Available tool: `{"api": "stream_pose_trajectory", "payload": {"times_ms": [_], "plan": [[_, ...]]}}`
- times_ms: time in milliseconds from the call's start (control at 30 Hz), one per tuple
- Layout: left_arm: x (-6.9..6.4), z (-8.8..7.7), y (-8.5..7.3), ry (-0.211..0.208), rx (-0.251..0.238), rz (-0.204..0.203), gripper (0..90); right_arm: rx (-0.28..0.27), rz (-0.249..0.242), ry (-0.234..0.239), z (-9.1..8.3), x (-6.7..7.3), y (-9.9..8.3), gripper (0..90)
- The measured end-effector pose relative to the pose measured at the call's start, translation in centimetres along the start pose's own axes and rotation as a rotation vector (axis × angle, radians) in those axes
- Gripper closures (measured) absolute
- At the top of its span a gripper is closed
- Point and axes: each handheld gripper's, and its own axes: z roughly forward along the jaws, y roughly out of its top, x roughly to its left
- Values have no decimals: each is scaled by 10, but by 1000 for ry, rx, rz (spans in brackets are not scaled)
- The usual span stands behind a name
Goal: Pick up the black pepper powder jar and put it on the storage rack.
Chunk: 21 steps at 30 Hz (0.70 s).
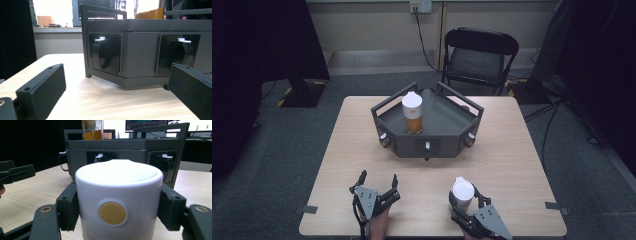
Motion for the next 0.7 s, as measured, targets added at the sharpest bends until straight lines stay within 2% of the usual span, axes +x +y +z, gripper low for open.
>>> {"api": "stream_pose_trajectory", "payload": {"times_ms": [700], "plan": [[0,0,0,0,0,0,12,7,5,9,-1,0,7,302]]}}
